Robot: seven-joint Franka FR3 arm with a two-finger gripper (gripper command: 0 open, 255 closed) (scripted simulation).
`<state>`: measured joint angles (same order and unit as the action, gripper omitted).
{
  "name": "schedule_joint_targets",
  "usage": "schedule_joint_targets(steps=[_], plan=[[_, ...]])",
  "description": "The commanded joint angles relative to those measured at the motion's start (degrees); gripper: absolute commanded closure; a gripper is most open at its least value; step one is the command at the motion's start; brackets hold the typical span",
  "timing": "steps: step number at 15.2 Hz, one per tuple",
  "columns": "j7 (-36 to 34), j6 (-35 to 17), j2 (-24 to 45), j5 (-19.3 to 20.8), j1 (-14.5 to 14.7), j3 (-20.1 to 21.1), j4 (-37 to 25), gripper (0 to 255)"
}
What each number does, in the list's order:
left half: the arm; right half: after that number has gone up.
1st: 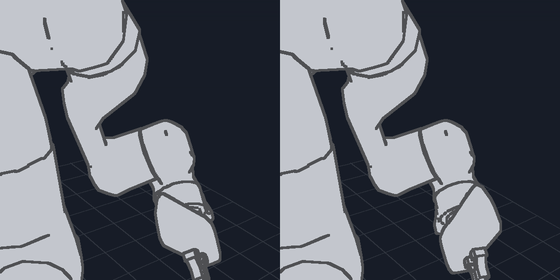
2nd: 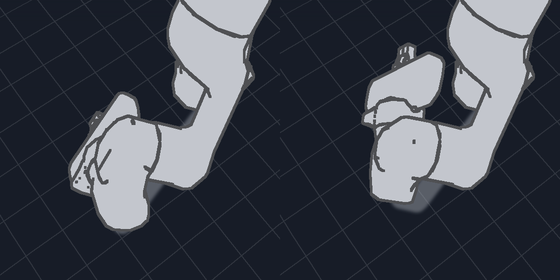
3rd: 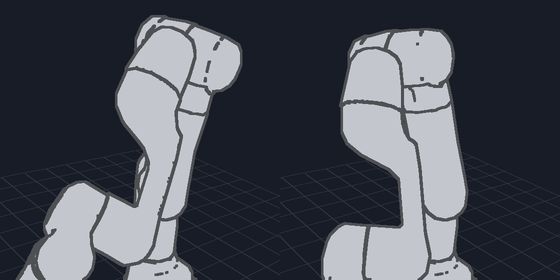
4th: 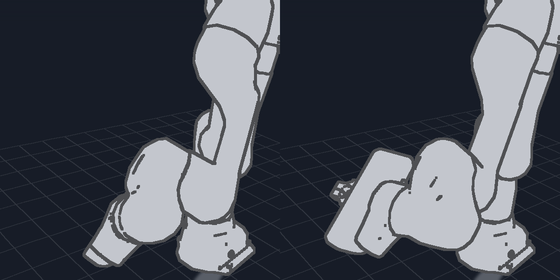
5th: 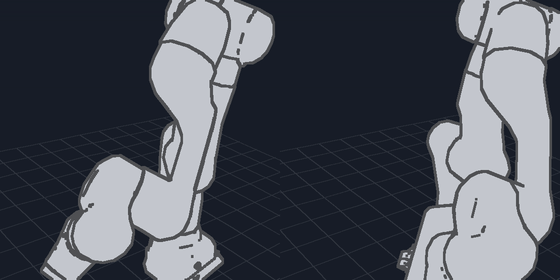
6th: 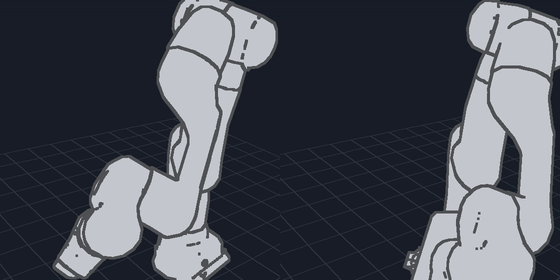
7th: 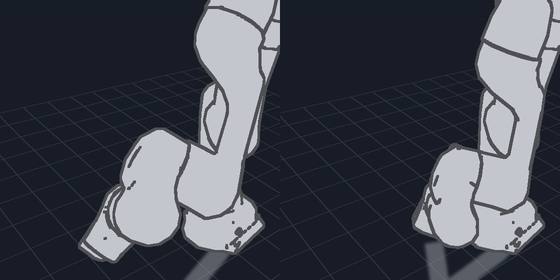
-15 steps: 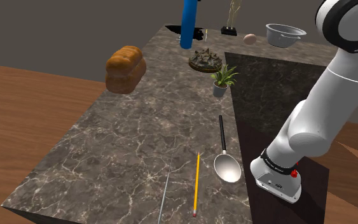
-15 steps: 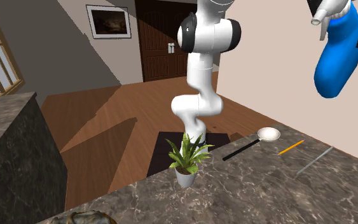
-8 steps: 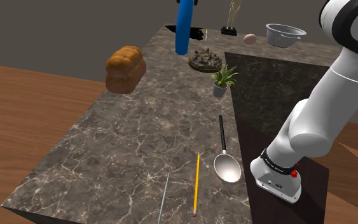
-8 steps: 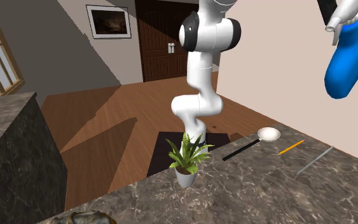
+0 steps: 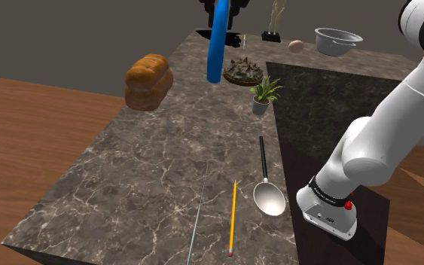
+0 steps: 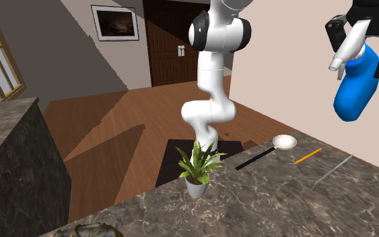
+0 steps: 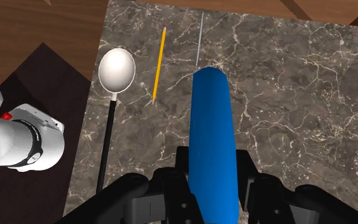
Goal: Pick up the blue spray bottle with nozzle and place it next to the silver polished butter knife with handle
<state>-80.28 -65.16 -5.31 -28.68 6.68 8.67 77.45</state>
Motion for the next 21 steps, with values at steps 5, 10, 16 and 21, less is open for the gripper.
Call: schedule_joint_targets(steps=[5, 10, 16, 21], plan=[[2.62, -4.9, -2.96, 0.58, -0.01, 0.15, 8.35, 255], [4.52, -8.6, -4.93, 0.86, -0.03, 0.3, 14.42, 255], [6.59, -12.89, -6.74, 1.06, -0.01, 0.52, 20.94, 255], [8.19, -16.39, -7.85, 1.13, 0.02, 0.75, 25.87, 255]])
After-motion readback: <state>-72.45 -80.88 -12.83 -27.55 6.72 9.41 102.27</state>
